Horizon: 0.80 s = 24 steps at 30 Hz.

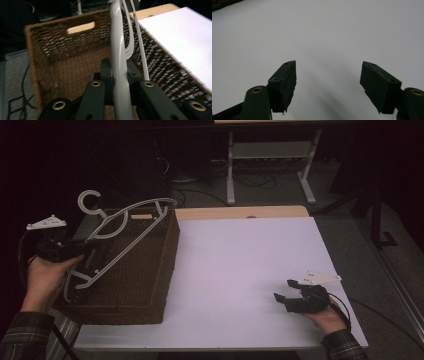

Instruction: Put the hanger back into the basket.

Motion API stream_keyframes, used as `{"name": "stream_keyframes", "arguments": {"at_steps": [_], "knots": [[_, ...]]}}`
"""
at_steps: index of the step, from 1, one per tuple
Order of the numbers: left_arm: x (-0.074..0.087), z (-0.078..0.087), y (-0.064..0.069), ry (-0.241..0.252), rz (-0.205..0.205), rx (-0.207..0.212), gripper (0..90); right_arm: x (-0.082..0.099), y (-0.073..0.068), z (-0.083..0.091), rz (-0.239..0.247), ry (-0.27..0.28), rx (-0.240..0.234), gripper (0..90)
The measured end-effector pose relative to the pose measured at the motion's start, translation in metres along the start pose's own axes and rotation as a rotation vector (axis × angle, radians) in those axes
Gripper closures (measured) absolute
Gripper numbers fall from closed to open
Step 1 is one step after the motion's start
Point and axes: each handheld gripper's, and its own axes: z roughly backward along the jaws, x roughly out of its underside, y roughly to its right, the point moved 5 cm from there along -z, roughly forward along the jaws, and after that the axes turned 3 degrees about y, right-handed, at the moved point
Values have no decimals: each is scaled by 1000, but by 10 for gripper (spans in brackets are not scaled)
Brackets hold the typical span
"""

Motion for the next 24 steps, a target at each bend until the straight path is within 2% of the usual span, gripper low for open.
{"name": "stream_keyframes", "arguments": {"at_steps": [1,4,11,15,21,22,24], "knots": [[5,0,-7,-10,4,-4,810,0,0,0,0,-1,0,284],[11,-2,-12,-30,-1,-9,810,0,0,0,-2,-4,1,286],[21,-9,-19,-65,-7,-26,809,1,1,0,-2,-6,3,287],[26,-13,-23,-76,14,-20,806,0,1,0,-2,-3,3,286],[28,-15,-26,-52,29,-23,688,-1,1,1,-1,5,5,286],[28,-15,-25,-48,31,-19,647,-1,1,1,-1,7,5,286],[27,-15,-20,-39,32,-3,627,-1,1,1,0,8,5,285]]}}
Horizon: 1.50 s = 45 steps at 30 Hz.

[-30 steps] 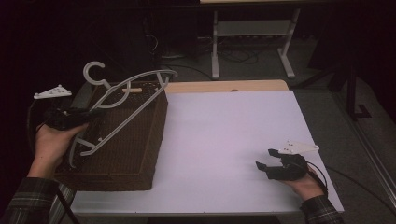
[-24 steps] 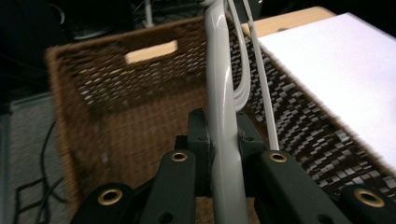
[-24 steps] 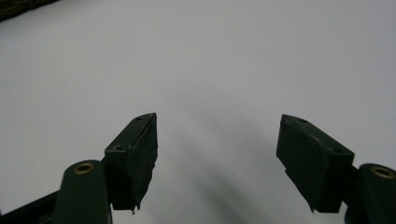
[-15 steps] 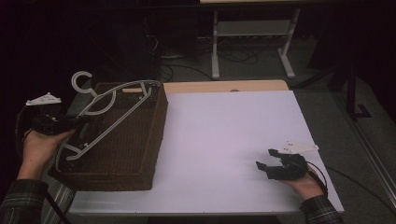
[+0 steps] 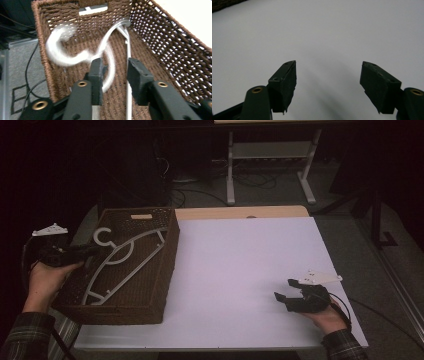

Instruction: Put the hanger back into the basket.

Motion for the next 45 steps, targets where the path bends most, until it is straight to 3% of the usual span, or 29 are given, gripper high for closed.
{"name": "stream_keyframes", "arguments": {"at_steps": [2,7,9,10,11,13,14,16,18,19,21,23,25,26,27,28,33,41,45], "knots": [[-2,-2,8,2,-2,19,544,-1,0,1,-1,5,1,284],[-14,-10,40,29,-22,91,438,-4,-1,3,-5,19,-2,282],[-21,-18,64,43,-43,134,374,-6,-2,5,-4,27,-4,279],[-21,-18,64,43,-43,134,358,-6,-2,5,-4,27,-4,279],[-23,-21,72,50,-51,146,358,-7,-2,6,-5,30,-5,277],[-28,-31,98,66,-71,185,296,-8,-2,7,2,44,-10,251],[-28,-31,98,66,-71,185,278,-9,-2,8,1,49,-7,237],[-33,-40,122,73,-102,217,243,-11,-2,9,3,52,-6,207],[-35,-46,138,80,-120,239,221,-12,-3,10,7,58,-4,180],[-35,-46,138,80,-120,239,211,-13,-3,11,7,63,-6,166],[-36,-54,160,86,-142,271,195,-16,-4,13,7,71,-6,144],[-36,-56,168,89,-145,281,177,-19,-5,16,13,85,-4,138],[-36,-63,187,93,-167,304,165,-22,-5,19,9,99,-9,122],[-36,-63,187,93,-167,304,163,-22,-5,19,9,99,-9,122],[-37,-67,198,99,-178,315,162,-23,-5,21,7,103,-14,113],[-37,-67,198,99,-178,315,162,-23,-5,21,7,103,-14,113],[-37,-80,228,104,-213,347,143,-22,-5,20,12,93,-19,112],[-35,-97,256,115,-235,376,100,-20,-4,19,13,90,-20,111],[-25,-110,273,102,-258,392,92,-20,-5,18,14,88,-24,112]]}}
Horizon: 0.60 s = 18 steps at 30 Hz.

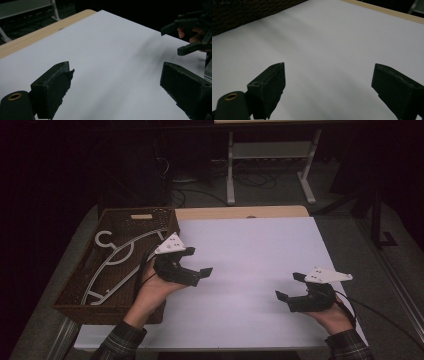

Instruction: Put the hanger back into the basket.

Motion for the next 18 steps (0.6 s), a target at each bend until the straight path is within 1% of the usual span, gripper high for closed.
{"name": "stream_keyframes", "arguments": {"at_steps": [1,3,4,5,6,7,8,10,14,16,18], "knots": [[0,0,0,0,0,0,92,0,0,0,0,0,0,112],[9,-11,7,-6,5,15,92,1,-1,0,0,1,-3,111],[9,-11,7,-6,5,15,92,1,-1,0,0,1,-3,111],[12,-14,9,-6,3,16,92,1,-1,-1,-1,1,-4,111],[16,-19,13,-19,4,25,93,1,-1,-1,3,2,-5,111],[19,-23,16,-34,1,28,93,2,-1,-1,1,3,-8,110],[22,-25,17,-38,-7,24,93,2,-2,-2,3,3,-11,109],[28,-30,23,-30,-12,28,93,3,-3,-2,3,2,-17,106],[42,-37,26,-38,-34,36,92,5,-4,-1,-3,10,-27,103],[51,-39,25,-42,-34,39,88,7,-4,-1,-10,9,-30,101],[60,-42,25,-57,-34,52,82,9,-5,-1,-13,9,-33,100]]}}
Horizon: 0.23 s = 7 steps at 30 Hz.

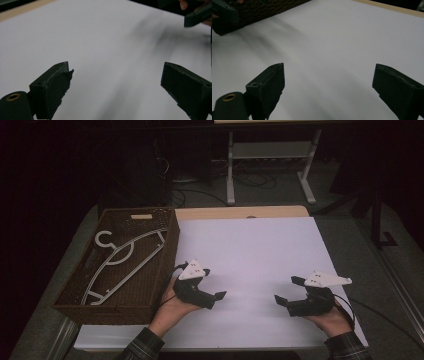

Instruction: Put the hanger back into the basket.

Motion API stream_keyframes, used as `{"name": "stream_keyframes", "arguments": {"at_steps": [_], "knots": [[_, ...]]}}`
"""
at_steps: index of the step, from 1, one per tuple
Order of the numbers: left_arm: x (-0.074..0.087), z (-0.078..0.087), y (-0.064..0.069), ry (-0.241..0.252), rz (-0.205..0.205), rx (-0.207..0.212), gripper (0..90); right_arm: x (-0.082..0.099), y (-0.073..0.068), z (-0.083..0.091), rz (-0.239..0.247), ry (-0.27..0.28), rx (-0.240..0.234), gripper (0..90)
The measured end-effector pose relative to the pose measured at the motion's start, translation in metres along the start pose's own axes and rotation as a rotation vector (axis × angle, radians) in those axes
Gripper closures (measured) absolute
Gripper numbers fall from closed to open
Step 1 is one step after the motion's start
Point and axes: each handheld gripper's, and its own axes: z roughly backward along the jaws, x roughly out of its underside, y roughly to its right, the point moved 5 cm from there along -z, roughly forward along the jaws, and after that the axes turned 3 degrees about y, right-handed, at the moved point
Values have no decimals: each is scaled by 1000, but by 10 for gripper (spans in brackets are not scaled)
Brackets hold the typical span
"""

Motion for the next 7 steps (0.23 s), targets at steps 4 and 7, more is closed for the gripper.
{"name": "stream_keyframes", "arguments": {"at_steps": [4,7], "knots": [[9,-2,-2,-9,-10,5,68,2,-1,-1,-5,2,-8,94],[14,-5,-6,-21,-21,-11,68,3,-2,-2,4,1,-9,91]]}}
